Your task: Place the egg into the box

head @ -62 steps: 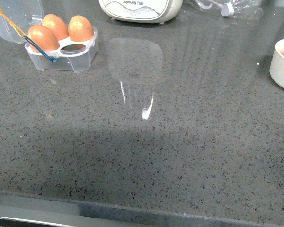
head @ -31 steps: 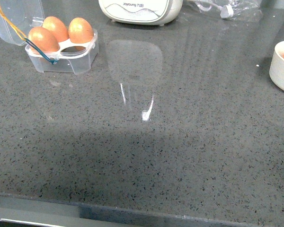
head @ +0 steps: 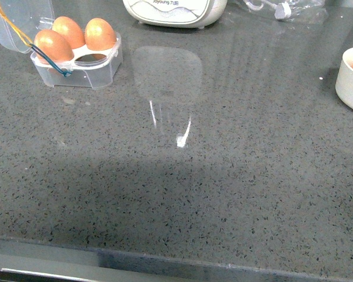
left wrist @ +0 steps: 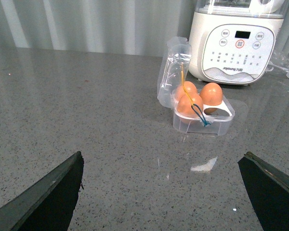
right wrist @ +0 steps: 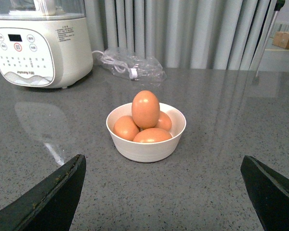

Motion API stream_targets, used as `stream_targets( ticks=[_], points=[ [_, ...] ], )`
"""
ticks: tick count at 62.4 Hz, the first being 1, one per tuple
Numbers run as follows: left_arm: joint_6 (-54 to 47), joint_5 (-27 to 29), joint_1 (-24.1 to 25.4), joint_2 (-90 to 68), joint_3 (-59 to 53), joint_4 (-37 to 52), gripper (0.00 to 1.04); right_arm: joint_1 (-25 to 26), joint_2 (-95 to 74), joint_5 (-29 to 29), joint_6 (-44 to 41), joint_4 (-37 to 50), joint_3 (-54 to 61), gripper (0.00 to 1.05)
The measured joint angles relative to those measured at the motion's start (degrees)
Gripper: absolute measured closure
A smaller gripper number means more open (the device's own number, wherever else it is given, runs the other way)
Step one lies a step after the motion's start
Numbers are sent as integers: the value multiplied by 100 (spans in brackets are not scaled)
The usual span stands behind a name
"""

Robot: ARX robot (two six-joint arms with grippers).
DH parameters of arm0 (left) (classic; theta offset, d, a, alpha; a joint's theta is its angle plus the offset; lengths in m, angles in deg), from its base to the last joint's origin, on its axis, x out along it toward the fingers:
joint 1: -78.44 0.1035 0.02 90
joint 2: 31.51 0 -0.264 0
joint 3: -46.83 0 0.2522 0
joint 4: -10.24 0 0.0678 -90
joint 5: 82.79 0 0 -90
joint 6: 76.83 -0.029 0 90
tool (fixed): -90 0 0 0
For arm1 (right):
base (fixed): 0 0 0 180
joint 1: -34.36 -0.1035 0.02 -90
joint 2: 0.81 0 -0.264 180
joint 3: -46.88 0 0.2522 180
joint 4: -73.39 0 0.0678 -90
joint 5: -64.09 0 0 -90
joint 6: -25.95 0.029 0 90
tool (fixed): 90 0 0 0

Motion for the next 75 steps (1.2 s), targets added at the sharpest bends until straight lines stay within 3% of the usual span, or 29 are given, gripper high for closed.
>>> stream_targets(
  ticks=[20,24,34,41,47,58,75],
  points=[
    [0,0,0,0,0,0,7,-50,-61,-153,-142,227,11,7],
    [0,0,0,0,0,0,7,-245,-656,-564,-568,1484,2,7],
    [0,0,0,0,0,0,7,-503,-3088,-656,-890,4052,-409,7],
    [0,0,0,0,0,0,7,-564,-4968,-680,-743,5045,-1213,7],
    [0,0,0,0,0,0,7,-570,-6159,-664,-564,5064,-1827,7],
    [0,0,0,0,0,0,7,-525,-7737,-494,-50,4065,-3051,7],
    [0,0,0,0,0,0,7,-446,-8413,-310,369,2900,-3904,7]
  ],
)
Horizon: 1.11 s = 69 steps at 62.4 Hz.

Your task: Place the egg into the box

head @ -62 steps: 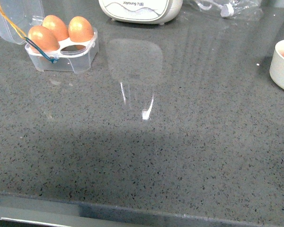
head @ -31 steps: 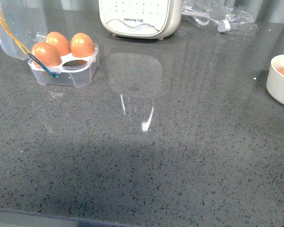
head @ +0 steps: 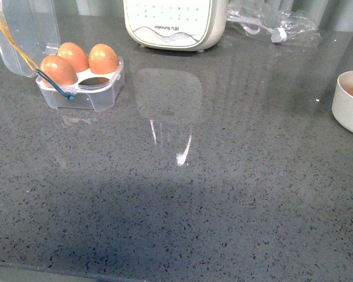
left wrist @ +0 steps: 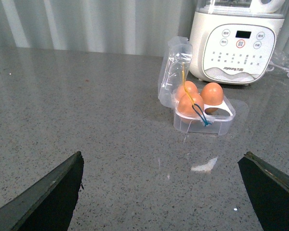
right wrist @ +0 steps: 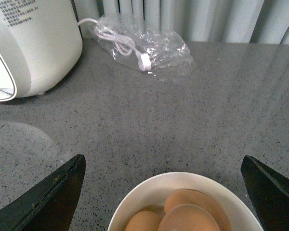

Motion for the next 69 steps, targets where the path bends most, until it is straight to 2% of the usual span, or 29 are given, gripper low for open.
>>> stream_targets(
  ticks=[13,43,45,63,69],
  points=[
    [0,0,0,0,0,0,7,114,-144,70,7,-195,-2,7],
    [0,0,0,0,0,0,7,273,-507,282,-37,-66,142,7],
    [0,0,0,0,0,0,7,269,-479,258,-52,-57,168,9],
    [0,0,0,0,0,0,7,149,-199,179,-186,-24,396,53],
    [0,0,0,0,0,0,7,116,-98,173,-229,-22,470,61]
  ],
)
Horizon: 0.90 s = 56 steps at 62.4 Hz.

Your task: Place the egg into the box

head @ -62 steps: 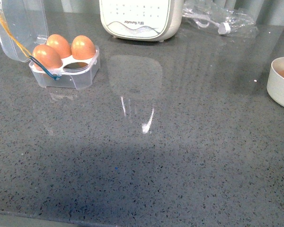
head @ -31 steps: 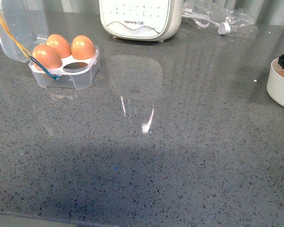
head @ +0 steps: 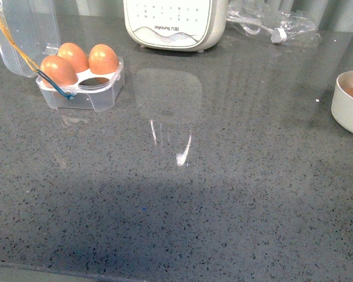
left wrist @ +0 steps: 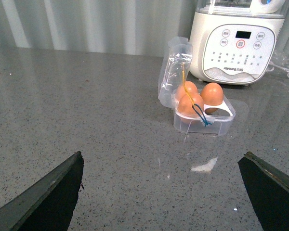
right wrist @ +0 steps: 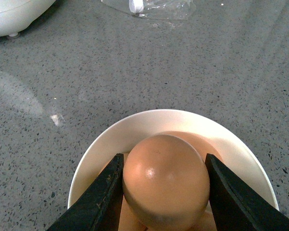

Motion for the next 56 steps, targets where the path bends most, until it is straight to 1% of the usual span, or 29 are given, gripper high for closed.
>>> stream_targets(
  ticks=[16,27,29,32,33,40,41,44,56],
  points=[
    [0,0,0,0,0,0,7,-234,531,-26,-81,-96,131,62],
    [0,0,0,0,0,0,7,-734,1073,2,-48,13,105,62],
    [0,0,0,0,0,0,7,-953,1104,103,-15,223,63,62],
    [0,0,0,0,0,0,7,-1141,1075,216,31,400,-2,62],
    [0,0,0,0,0,0,7,-1233,1043,345,79,472,-44,62],
    [0,0,0,0,0,0,7,-1650,719,839,271,586,-376,62],
    [0,0,0,0,0,0,7,-1770,581,992,334,634,-481,62],
    [0,0,0,0,0,0,7,-2013,254,1200,378,673,-732,62],
    [0,0,0,0,0,0,7,-2472,-697,1637,623,621,-1622,62]
  ],
)
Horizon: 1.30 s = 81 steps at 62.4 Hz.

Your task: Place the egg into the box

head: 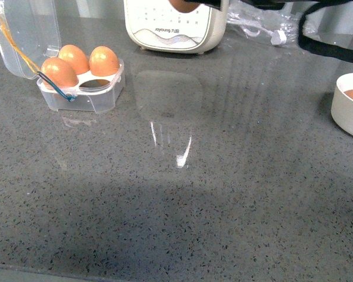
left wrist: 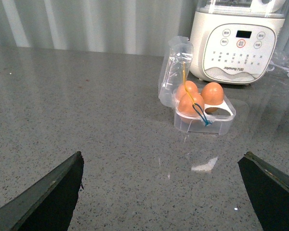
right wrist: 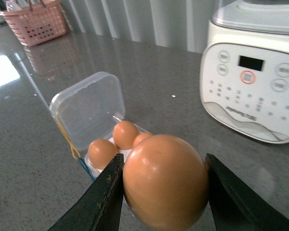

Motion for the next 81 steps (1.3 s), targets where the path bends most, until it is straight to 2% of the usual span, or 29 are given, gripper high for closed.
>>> stream_targets(
  ticks=[36,53,78,81],
  points=[
    [0,0,0,0,0,0,7,-629,-1458,57,96,-680,-1690,62],
    [0,0,0,0,0,0,7,-791,-1930,-151,-133,-1198,-2109,62],
    [0,0,0,0,0,0,7,-881,-2323,-278,-205,-1482,-2461,62],
    [0,0,0,0,0,0,7,-887,-2347,-304,-199,-1550,-2505,58]
  ],
)
